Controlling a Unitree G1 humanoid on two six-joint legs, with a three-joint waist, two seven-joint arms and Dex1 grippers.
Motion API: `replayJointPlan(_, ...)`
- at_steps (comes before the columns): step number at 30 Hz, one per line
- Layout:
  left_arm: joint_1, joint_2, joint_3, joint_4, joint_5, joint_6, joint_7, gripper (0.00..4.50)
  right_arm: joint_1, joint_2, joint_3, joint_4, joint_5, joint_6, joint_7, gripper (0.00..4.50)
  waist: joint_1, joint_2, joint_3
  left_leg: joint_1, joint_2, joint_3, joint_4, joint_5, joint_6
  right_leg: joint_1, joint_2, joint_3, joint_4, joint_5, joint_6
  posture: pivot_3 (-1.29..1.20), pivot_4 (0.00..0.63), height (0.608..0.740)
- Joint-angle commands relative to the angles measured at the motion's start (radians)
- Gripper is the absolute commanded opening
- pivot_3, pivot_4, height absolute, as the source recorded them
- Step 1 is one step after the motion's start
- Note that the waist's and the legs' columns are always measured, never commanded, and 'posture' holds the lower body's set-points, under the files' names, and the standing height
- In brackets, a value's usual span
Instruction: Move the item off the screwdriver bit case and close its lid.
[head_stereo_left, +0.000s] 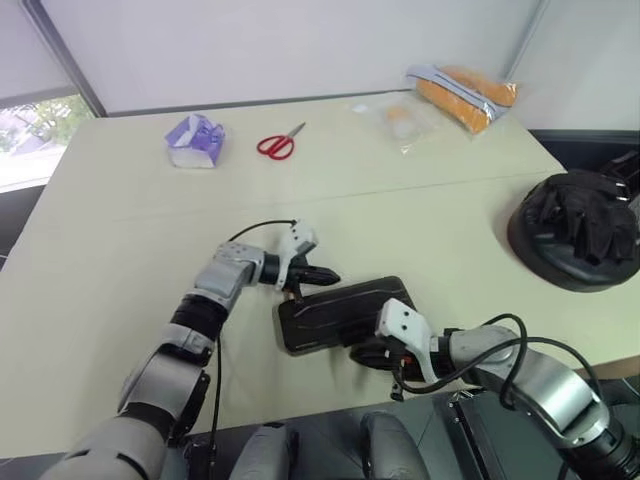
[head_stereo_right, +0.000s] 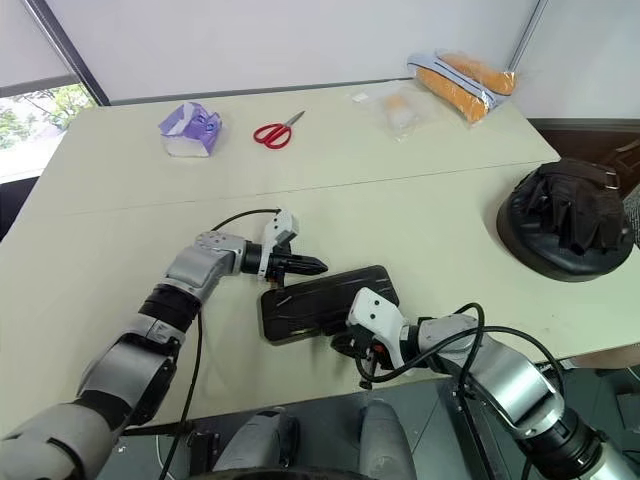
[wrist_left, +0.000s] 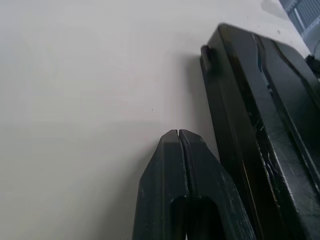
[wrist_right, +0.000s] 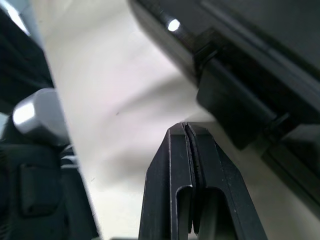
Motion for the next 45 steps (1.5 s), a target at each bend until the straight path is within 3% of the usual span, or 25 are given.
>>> replayJointPlan(1,-0.014,-0.013,-0.009,0.007,0.024,-0.041,-0.002,0.00,0.001,0.004,-0.011,0.004,-0.037,-0.016,-0.029,0.03,0.000,0.000,0.000,0.000,0.000,0.000,0.000,0.000,0.000,0.000,0.000,0.000,0.000,0.000,0.000,0.00,0.150,0.740)
replayJointPlan(22,0.023,-0.107,-0.064,0.063,0.110,-0.157,-0.040,0.00,-0.147,0.005,0.045,0.057,-0.205,0.002,-0.086,0.03,0.008,-0.002,-0.003,0.004,0.000,0.000,0.003,0.000,0.000,0.006,0.000,-0.001,0.000,0.001,0.001,0.00,0.150,0.740)
replayJointPlan(27,0.040,-0.113,-0.072,0.039,0.117,-0.148,-0.059,0.00,-0.189,-0.023,0.097,0.093,-0.231,-0.020,-0.041,0.03,0.000,-0.002,-0.003,0.017,0.000,-0.001,0.001,-0.005,0.009,0.019,0.001,-0.001,-0.002,0.001,0.001,0.00,0.150,0.740)
replayJointPlan(33,0.051,-0.127,-0.080,0.009,0.118,-0.126,-0.063,0.00,-0.253,-0.040,0.186,0.169,-0.308,-0.096,0.001,0.03,-0.002,-0.003,-0.006,0.018,0.001,-0.005,0.001,-0.006,0.010,0.019,0.001,-0.001,-0.002,0.001,0.001,0.00,0.150,0.740)
replayJointPlan(38,0.067,-0.129,-0.082,-0.012,0.123,-0.117,-0.064,0.00,-0.318,-0.002,0.220,0.246,-0.360,-0.132,0.003,0.03,-0.007,-0.011,-0.016,0.022,0.002,-0.005,-0.002,-0.006,0.010,0.021,0.003,-0.001,-0.002,0.001,0.001,0.00,0.150,0.740)
replayJointPlan(45,0.085,-0.129,-0.073,-0.043,0.127,-0.098,-0.063,0.00,-0.381,0.041,0.240,0.350,-0.432,-0.136,-0.050,0.03,-0.012,-0.016,-0.021,0.041,0.003,-0.005,-0.014,-0.006,0.010,0.035,0.004,0.001,-0.008,0.001,0.000,0.00,0.150,0.740)
